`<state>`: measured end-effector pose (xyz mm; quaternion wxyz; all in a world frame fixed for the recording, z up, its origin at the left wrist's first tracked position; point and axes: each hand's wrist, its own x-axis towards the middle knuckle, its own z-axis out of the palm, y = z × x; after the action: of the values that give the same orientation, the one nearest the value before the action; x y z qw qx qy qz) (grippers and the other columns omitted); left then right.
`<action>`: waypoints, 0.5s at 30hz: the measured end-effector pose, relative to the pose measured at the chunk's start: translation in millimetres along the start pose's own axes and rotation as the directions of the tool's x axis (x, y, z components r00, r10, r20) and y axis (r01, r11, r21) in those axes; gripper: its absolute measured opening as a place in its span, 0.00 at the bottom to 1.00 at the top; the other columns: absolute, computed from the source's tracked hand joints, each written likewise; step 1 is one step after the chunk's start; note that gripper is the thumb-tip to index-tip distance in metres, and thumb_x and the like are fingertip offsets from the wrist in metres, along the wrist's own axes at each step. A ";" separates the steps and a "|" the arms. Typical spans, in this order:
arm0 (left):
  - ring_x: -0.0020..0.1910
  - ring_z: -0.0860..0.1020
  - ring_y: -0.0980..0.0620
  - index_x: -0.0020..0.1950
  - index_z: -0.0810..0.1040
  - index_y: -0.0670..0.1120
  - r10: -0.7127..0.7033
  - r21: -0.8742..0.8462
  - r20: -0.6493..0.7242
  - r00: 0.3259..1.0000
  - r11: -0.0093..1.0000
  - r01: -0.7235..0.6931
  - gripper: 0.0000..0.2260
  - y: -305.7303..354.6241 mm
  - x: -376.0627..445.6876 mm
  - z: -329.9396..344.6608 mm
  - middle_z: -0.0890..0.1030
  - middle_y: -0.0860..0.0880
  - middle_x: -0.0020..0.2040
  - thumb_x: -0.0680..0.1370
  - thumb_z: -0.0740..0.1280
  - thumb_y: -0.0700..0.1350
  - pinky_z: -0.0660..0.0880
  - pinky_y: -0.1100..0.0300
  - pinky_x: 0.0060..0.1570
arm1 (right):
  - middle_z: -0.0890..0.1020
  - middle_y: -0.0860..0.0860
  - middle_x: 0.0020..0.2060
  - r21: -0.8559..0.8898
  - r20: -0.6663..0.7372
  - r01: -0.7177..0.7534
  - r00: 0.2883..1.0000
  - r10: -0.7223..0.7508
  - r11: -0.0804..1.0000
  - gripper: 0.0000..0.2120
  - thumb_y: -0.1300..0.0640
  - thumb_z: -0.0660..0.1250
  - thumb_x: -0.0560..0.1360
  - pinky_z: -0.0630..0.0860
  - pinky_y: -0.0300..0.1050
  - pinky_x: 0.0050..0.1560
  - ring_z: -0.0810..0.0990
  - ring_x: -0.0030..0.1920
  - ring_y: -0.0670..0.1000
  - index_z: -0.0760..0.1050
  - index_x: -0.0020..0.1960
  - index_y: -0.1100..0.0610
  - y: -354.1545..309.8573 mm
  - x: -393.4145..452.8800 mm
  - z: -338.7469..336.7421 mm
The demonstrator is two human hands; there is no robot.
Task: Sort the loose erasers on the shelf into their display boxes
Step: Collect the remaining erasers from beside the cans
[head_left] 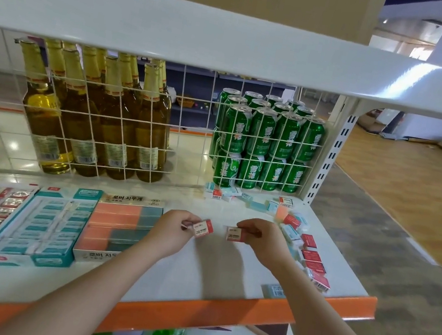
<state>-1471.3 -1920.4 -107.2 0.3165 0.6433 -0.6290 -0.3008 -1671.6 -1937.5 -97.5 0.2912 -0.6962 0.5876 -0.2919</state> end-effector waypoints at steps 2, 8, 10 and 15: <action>0.50 0.78 0.52 0.57 0.80 0.41 -0.009 -0.061 -0.029 1.000 0.998 0.007 0.12 0.5 0.0 -6.3 0.81 0.46 0.53 0.76 0.63 0.35 0.70 0.64 0.44 | 0.80 0.52 0.46 0.036 0.004 0.011 1.000 -0.011 0.999 0.12 0.68 0.65 0.74 0.69 0.31 0.43 0.76 0.46 0.48 0.79 0.56 0.62 -5.7 0.0 0.0; 0.47 0.76 0.53 0.57 0.80 0.43 -0.025 -0.065 -0.030 0.999 0.998 0.023 0.10 -4.2 -4.7 -25.8 0.80 0.46 0.53 0.78 0.63 0.36 0.72 0.62 0.50 | 0.80 0.52 0.42 0.126 0.017 -0.011 1.000 0.009 0.992 0.12 0.69 0.63 0.75 0.71 0.27 0.35 0.77 0.39 0.46 0.79 0.55 0.62 -23.3 1.1 12.9; 0.52 0.76 0.53 0.58 0.79 0.44 -0.028 -0.036 -0.031 0.999 0.999 0.027 0.12 -7.3 -8.1 -34.2 0.79 0.48 0.56 0.78 0.62 0.35 0.72 0.62 0.53 | 0.80 0.51 0.42 0.123 0.021 -0.007 1.000 0.004 0.992 0.12 0.68 0.63 0.75 0.71 0.27 0.34 0.76 0.37 0.43 0.79 0.55 0.62 -30.6 1.2 21.2; 0.57 0.73 0.55 0.63 0.76 0.46 -0.049 -0.011 -0.015 0.999 0.999 0.049 0.14 -18.5 -18.5 -57.6 0.74 0.52 0.61 0.79 0.61 0.35 0.69 0.66 0.53 | 0.80 0.52 0.43 0.183 0.039 -0.014 0.999 0.006 0.983 0.11 0.68 0.63 0.75 0.72 0.29 0.41 0.78 0.41 0.47 0.79 0.54 0.63 -55.1 0.7 43.9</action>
<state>-1415.1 -1900.1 -86.3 0.3172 0.6592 -0.6089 -0.3067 -1602.9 -1927.7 -85.2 0.3668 -0.6690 0.5560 -0.3298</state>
